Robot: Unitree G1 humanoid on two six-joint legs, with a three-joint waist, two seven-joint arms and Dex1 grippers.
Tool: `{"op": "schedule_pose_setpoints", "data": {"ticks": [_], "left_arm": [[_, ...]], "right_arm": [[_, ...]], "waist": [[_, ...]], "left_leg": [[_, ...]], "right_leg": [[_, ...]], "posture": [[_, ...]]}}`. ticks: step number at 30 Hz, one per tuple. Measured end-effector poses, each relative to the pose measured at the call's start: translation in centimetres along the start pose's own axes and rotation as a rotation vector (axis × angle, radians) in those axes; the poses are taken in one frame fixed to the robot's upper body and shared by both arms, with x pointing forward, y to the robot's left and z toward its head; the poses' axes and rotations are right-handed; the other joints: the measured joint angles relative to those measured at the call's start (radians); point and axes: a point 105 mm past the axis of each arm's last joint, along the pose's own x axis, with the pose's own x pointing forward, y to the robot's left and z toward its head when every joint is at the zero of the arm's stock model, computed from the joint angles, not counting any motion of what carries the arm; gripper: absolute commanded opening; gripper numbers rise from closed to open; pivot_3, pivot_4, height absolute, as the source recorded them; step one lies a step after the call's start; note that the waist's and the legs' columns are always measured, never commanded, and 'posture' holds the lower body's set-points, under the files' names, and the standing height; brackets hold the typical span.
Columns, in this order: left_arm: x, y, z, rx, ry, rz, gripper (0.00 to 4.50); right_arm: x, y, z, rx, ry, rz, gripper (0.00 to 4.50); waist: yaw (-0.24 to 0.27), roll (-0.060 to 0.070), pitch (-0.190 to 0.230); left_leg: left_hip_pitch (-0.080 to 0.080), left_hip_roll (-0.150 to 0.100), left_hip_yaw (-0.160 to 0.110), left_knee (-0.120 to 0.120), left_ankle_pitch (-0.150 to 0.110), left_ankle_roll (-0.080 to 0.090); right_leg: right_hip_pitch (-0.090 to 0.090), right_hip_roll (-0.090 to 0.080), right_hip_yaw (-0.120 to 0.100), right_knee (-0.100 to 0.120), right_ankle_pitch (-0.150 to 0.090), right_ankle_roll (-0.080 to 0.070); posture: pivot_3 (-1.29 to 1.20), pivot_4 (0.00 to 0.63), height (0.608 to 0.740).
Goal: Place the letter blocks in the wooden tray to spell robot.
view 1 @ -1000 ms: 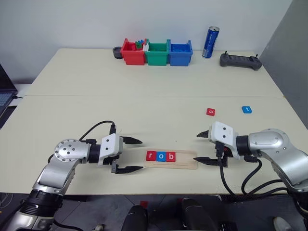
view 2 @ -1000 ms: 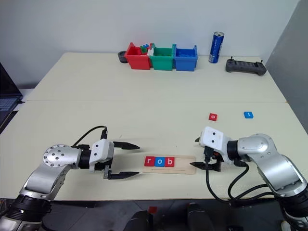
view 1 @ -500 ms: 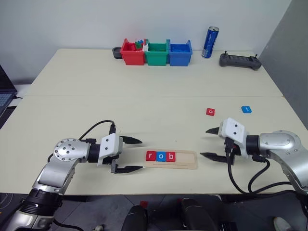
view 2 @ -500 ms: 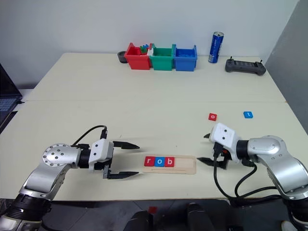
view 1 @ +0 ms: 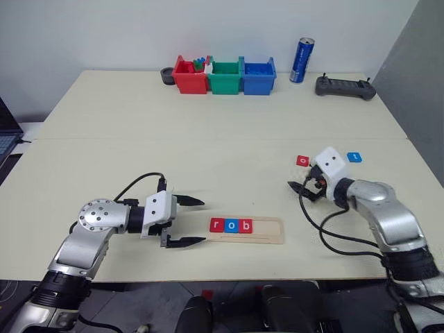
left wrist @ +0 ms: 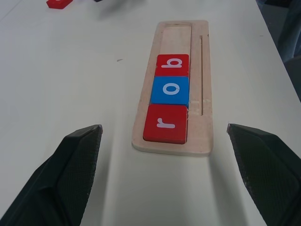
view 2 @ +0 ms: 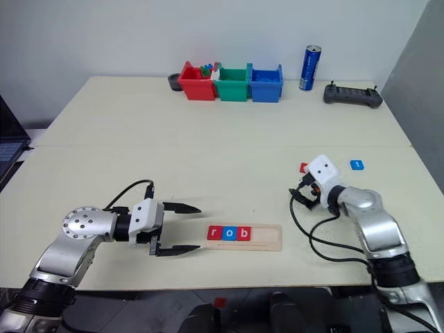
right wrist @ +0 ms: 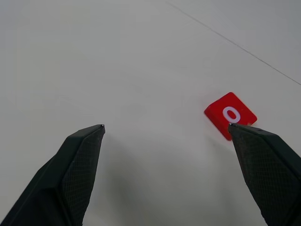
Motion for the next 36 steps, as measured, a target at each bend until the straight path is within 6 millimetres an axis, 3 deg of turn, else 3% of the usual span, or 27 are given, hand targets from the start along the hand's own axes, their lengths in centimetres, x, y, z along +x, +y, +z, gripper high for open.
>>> {"op": "schedule_pose_setpoints", "data": {"ticks": [8, 18, 22, 28, 32, 36], "left_arm": [[0.0, -0.1, -0.1, -0.005, 0.001, 0.003, 4.5], [0.1, -0.1, 0.0, -0.005, 0.0, 0.011, 4.5], [0.2, -0.1, 0.3, 0.003, -0.002, 0.01, 4.5], [0.4, -0.2, 0.4, -0.004, 0.0, 0.003, 4.5], [0.5, -0.2, 0.5, -0.001, -0.001, -0.001, 4.5], [0.5, -0.2, 0.6, -0.004, 0.0, -0.009, 4.5]], "right_arm": [[2.4, -2.3, -1.2, 0.161, 0.037, -0.15, 4.45], [3.1, -3.3, -1.7, 0.298, 0.036, -0.247, 4.45], [3.3, -2.8, -1.7, 0.351, 0.033, -0.253, 3.54], [3.0, -2.5, -1.9, 0.376, 0.031, -0.285, 1.47], [1.8, -2.4, -2.5, 0.406, 0.035, -0.316, 1.44], [-1.3, -0.9, -3.5, 0.432, 0.06, -0.351, 1.44]], "waist": [[0.001, 0.0, 0.0], [0.0, 0.0, 0.0], [-0.001, 0.0, -0.001], [0.0, 0.0, -0.001], [0.004, 0.0, -0.001], [0.007, 0.001, -0.001]], "left_leg": [[0.0, 0.0, 0.0, -0.001, 0.0, 0.0], [0.0, 0.0, 0.0, -0.001, 0.0, 0.0], [0.001, 0.0, 0.0, 0.0, 0.0, 0.0], [0.002, 0.0, -0.001, -0.001, 0.0, 0.0], [0.001, 0.0, -0.001, -0.001, 0.0, 0.0], [0.0, 0.0, -0.002, -0.002, 0.0, 0.0]], "right_leg": [[0.0, 0.0, 0.0, 0.0, 0.0, 0.0], [0.0, 0.0, 0.0, 0.001, 0.0, 0.0], [0.001, 0.0, 0.0, 0.001, 0.0, 0.0], [0.002, 0.0, 0.0, 0.001, 0.0, 0.0], [0.002, 0.0, -0.001, 0.0, 0.0, 0.0], [0.001, 0.0, -0.002, 0.0, 0.0, 0.0]], "posture": [[0.0, 0.15, 0.74], [0.0, 0.15, 0.74], [0.0, 0.15, 0.74], [0.0, 0.15, 0.74], [0.0, 0.15, 0.74], [0.0, 0.15, 0.74]]}}
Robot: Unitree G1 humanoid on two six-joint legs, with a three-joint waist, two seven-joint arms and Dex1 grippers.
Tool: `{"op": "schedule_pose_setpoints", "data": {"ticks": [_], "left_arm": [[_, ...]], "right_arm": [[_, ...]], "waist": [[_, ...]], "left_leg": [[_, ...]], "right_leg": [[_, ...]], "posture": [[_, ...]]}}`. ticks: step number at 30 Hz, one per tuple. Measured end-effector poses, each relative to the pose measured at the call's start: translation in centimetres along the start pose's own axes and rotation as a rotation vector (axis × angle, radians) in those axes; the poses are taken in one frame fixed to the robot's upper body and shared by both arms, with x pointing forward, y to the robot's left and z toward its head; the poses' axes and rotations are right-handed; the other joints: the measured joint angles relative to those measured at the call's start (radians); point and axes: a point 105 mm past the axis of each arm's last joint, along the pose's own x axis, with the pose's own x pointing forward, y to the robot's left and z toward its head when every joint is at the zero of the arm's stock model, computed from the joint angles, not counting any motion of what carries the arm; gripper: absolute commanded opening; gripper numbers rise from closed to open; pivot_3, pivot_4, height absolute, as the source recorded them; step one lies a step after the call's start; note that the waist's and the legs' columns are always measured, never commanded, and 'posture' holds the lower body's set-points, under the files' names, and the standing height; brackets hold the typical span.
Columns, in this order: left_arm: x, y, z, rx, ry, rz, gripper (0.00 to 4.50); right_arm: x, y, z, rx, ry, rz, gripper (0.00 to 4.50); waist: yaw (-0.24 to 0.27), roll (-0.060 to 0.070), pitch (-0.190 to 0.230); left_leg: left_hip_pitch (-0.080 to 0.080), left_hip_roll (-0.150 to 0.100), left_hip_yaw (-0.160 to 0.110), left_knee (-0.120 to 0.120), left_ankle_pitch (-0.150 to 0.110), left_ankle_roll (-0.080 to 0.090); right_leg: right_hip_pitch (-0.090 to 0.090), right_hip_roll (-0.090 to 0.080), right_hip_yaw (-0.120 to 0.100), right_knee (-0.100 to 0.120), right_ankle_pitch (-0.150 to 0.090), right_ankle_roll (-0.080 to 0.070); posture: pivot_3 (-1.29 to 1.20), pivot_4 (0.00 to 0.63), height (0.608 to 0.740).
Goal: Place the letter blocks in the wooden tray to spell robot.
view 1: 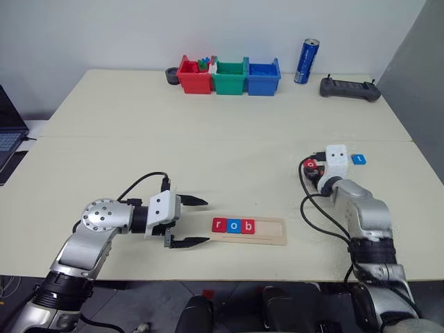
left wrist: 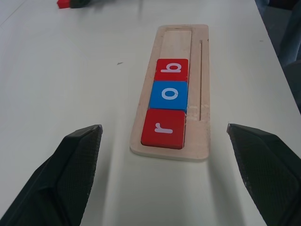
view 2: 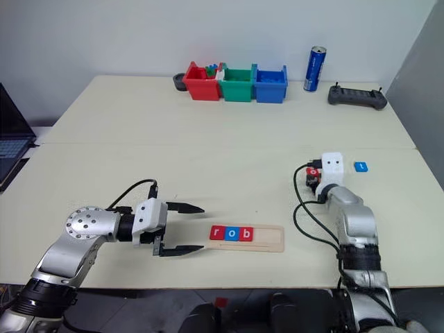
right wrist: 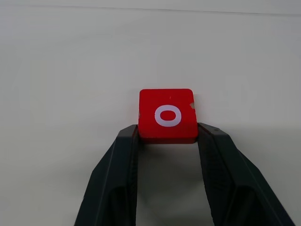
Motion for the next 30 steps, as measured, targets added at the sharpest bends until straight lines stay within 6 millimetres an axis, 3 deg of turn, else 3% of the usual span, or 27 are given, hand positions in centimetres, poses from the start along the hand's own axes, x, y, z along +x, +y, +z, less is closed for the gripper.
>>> {"op": "schedule_pose_setpoints", "data": {"ticks": [6, 10, 11, 16, 20, 25, 27, 30], "left_arm": [[-0.1, -0.2, -0.2, 0.005, 0.0, -0.032, 4.5], [-0.3, -0.2, -0.8, 0.007, 0.0, -0.046, 4.5], [-0.4, -0.2, -1.0, 0.003, 0.002, -0.046, 4.5], [-0.5, -0.4, -1.6, 0.001, 0.002, -0.059, 4.5], [-0.5, -0.4, -1.6, 0.013, 0.0, -0.065, 4.5], [-0.4, -0.4, -1.5, 0.016, -0.001, -0.057, 4.5], [-0.4, -0.3, -1.4, 0.02, -0.002, -0.055, 4.5], [-0.4, -0.3, -1.4, 0.018, -0.002, -0.055, 4.5]], "right_arm": [[-6.0, 2.4, -3.1, 0.017, 0.065, 0.008, 1.44], [-8.2, 4.6, -4.3, 0.086, 0.087, 0.025, 1.44], [-8.4, 4.9, -4.4, 0.107, 0.086, 0.028, 1.44], [-8.3, 5.3, -4.3, 0.171, 0.063, 0.025, 3.18], [-8.1, 5.1, -1.8, 0.136, -0.046, 0.041, 4.44], [-8.3, 5.3, 0.4, -0.068, -0.141, 0.197, 4.44], [-8.4, 5.1, 0.4, -0.242, -0.099, 0.375, 4.44], [-8.7, 4.8, -0.2, -0.356, -0.042, 0.542, 4.44]], "waist": [[-0.004, 0.0, 0.0], [-0.009, 0.0, 0.0], [-0.009, 0.0, 0.0], [-0.008, 0.0, 0.0], [-0.008, 0.001, 0.0], [-0.008, 0.001, 0.0], [-0.008, 0.001, 0.0], [-0.007, 0.0, 0.0]], "left_leg": [[0.0, 0.0, 0.0, 0.0, 0.0, 0.0], [0.001, 0.002, 0.001, 0.0, 0.0, 0.0], [0.002, 0.002, 0.002, 0.0, 0.0, 0.0], [0.001, 0.002, 0.002, 0.0, 0.0, 0.0], [0.001, 0.002, 0.002, 0.0, 0.0, 0.0], [0.0, 0.001, 0.003, 0.001, 0.0, 0.0], [0.001, 0.0, 0.003, 0.001, 0.0, 0.0], [0.001, 0.001, 0.002, 0.0, 0.0, 0.0]], "right_leg": [[0.0, 0.0, 0.0, 0.0, 0.0, 0.0], [0.0, 0.001, 0.001, 0.0, -0.002, 0.003], [0.0, 0.001, 0.002, 0.0, -0.002, 0.004], [0.0, 0.001, 0.002, 0.0, -0.003, 0.004], [-0.001, 0.001, 0.002, 0.0, -0.002, 0.003], [-0.001, 0.001, 0.002, -0.001, -0.002, 0.003], [0.0, 0.0, 0.002, -0.002, -0.002, 0.003], [0.0, 0.001, 0.001, -0.002, -0.002, 0.003]], "posture": [[0.0, 0.15, 0.74], [0.0, 0.15, 0.74], [0.0, 0.15, 0.74], [0.0, 0.15, 0.74], [0.0, 0.15, 0.74], [0.0, 0.15, 0.74], [0.0, 0.15, 0.74], [0.0, 0.15, 0.74]]}}
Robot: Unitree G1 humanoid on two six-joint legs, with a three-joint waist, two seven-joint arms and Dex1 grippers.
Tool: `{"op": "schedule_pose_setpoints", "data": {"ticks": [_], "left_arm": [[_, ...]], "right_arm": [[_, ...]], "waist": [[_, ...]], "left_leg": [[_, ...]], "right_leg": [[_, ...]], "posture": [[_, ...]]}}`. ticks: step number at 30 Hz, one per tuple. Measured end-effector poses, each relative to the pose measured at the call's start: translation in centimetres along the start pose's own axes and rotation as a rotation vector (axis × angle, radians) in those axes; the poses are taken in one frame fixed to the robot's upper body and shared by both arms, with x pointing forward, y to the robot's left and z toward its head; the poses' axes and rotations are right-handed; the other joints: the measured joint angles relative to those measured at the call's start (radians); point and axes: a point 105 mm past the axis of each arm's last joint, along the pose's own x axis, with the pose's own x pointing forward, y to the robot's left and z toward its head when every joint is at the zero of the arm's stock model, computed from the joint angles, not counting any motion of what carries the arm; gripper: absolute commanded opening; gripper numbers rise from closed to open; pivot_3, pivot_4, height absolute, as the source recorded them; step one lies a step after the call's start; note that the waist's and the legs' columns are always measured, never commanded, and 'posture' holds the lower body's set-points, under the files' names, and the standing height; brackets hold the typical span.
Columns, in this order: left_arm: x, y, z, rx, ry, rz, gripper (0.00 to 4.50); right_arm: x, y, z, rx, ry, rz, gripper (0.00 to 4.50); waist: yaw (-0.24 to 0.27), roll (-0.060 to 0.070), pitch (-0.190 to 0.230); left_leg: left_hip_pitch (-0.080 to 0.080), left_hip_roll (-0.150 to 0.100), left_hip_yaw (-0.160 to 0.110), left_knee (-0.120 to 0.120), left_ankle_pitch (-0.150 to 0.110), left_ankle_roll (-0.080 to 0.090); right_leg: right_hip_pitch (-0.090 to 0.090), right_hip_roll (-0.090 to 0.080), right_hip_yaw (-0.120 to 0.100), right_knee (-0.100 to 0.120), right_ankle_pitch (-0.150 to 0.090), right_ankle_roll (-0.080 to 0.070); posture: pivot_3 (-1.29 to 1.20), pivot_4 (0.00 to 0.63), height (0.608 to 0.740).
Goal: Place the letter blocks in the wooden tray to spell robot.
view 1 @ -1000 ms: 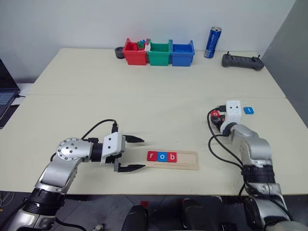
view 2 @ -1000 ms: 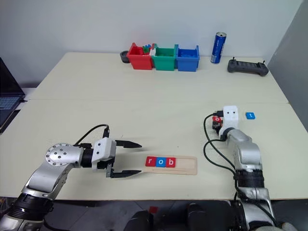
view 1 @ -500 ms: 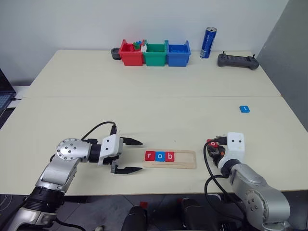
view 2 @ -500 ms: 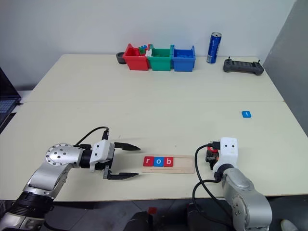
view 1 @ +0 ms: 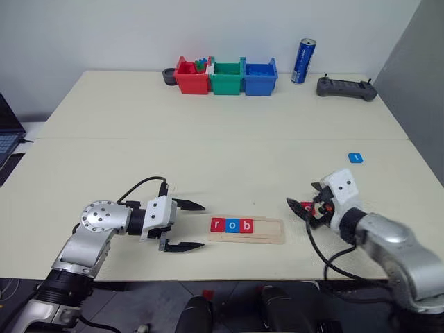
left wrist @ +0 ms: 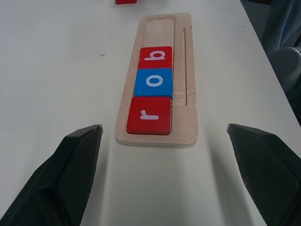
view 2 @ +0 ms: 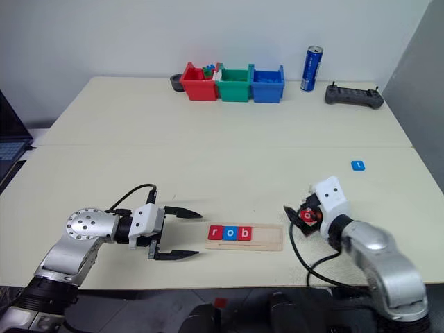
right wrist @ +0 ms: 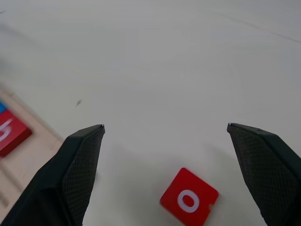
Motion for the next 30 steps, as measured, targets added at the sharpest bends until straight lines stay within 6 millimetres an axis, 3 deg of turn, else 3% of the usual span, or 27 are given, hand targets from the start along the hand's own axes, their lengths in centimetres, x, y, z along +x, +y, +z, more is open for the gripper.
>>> {"op": "schedule_pose_setpoints", "data": {"ticks": [6, 18, 27, 30], "left_arm": [[0.1, 0.1, -0.1, -0.006, -0.004, 0.004, 4.5], [0.3, 0.1, 0.5, 0.003, -0.007, 0.009, 4.5], [0.6, 0.1, 1.0, -0.007, -0.006, 0.016, 4.5], [0.6, 0.1, 1.0, -0.008, -0.006, 0.017, 4.5]], "right_arm": [[0.2, -2.1, -0.7, -0.188, 0.051, 0.172, 4.44], [1.5, -4.0, -3.6, -0.275, 0.204, 0.358, 4.44], [1.9, -4.1, -3.8, -0.199, 0.198, 0.326, 1.54], [1.6, -4.2, -4.0, -0.129, 0.19, 0.262, 1.43]], "waist": [[0.0, 0.0, 0.0], [0.002, 0.0, 0.0], [0.003, -0.001, 0.0], [0.004, -0.001, 0.0]], "left_leg": [[0.0, 0.0, 0.001, 0.001, 0.0, 0.0], [0.0, 0.0, 0.001, 0.001, 0.0, 0.0], [0.002, 0.0, 0.0, 0.002, 0.0, 0.0], [0.002, -0.001, 0.0, 0.002, 0.0, 0.0]], "right_leg": [[0.0, 0.0, 0.001, 0.0, 0.001, 0.0], [0.0, 0.0, 0.0, 0.0, 0.002, -0.003], [0.002, 0.0, 0.0, 0.001, 0.002, -0.002], [0.003, -0.001, 0.0, 0.0, 0.002, -0.002]], "posture": [[0.0, 0.15, 0.74], [0.0, 0.15, 0.74], [0.0, 0.15, 0.74], [0.0, 0.15, 0.74]]}}
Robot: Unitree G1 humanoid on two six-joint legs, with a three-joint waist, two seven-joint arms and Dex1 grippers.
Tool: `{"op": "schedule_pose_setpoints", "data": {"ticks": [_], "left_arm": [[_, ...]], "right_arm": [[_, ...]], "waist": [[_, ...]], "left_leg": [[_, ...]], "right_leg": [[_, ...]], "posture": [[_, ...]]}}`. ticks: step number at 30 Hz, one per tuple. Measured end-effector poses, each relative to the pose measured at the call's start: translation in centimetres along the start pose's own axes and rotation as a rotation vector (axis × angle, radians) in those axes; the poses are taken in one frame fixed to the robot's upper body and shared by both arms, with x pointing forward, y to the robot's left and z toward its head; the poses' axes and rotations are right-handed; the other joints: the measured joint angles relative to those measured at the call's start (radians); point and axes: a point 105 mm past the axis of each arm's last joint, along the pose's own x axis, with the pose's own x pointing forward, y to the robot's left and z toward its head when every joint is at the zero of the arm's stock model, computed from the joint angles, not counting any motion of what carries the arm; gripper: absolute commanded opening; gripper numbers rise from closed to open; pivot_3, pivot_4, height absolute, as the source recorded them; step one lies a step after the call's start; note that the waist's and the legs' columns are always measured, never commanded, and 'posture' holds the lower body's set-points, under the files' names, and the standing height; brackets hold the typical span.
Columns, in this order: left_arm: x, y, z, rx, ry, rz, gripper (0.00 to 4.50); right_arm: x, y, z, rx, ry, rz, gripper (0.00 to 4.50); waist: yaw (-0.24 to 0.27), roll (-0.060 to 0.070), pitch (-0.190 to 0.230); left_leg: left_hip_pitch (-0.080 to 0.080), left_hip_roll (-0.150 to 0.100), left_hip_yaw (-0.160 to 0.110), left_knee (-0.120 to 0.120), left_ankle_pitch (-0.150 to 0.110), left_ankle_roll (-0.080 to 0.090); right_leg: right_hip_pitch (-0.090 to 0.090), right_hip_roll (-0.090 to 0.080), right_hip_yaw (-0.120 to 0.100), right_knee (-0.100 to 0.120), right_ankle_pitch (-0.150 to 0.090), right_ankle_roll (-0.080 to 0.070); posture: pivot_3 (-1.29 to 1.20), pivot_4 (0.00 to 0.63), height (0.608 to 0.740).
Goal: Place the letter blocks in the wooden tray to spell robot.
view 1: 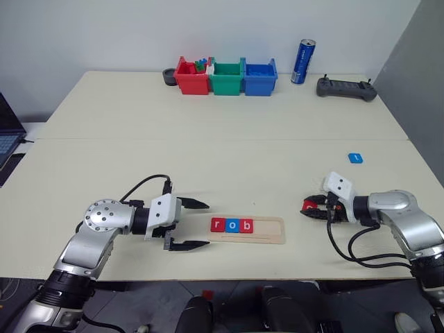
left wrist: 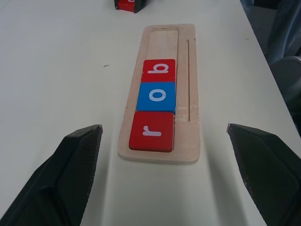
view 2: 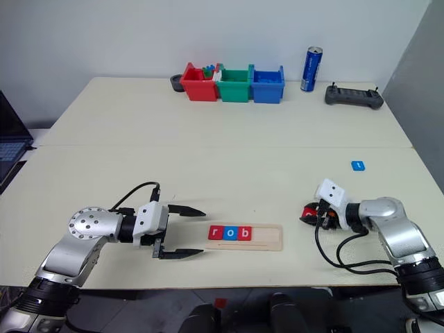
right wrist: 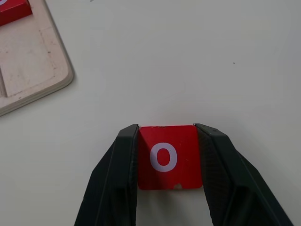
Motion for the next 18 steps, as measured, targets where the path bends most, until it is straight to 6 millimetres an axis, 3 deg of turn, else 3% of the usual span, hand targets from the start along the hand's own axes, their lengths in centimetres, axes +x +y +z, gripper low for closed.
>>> {"op": "schedule_pose_setpoints", "data": {"ticks": [6, 13, 18], "left_arm": [[0.0, 0.0, -0.1, 0.004, -0.002, 0.001, 4.5], [0.3, -0.1, -0.1, 0.001, -0.008, -0.007, 4.5], [0.6, 0.2, 0.3, 0.014, -0.02, -0.01, 4.5]], "right_arm": [[-0.6, 0.8, -0.2, 0.247, -0.034, -0.268, 1.43], [0.3, 6.6, 0.8, 0.493, -0.09, -0.393, 1.43], [1.0, 6.8, 1.4, 0.621, -0.147, -0.51, 3.01]], "waist": [[0.006, 0.0, 0.0], [0.005, 0.0, -0.001], [-0.001, 0.0, -0.001]], "left_leg": [[0.0, 0.0, -0.001, 0.0, 0.0, 0.0], [0.0, 0.001, -0.001, -0.001, 0.0, 0.0], [0.001, 0.001, 0.0, -0.001, 0.0, 0.0]], "right_leg": [[0.0, 0.0, 0.0, 0.0, 0.0, 0.0], [-0.001, 0.001, -0.001, 0.0, -0.002, 0.002], [-0.001, 0.001, 0.0, 0.0, -0.003, 0.004]], "posture": [[0.0, 0.15, 0.74], [0.0, 0.15, 0.74], [0.0, 0.15, 0.74]]}}
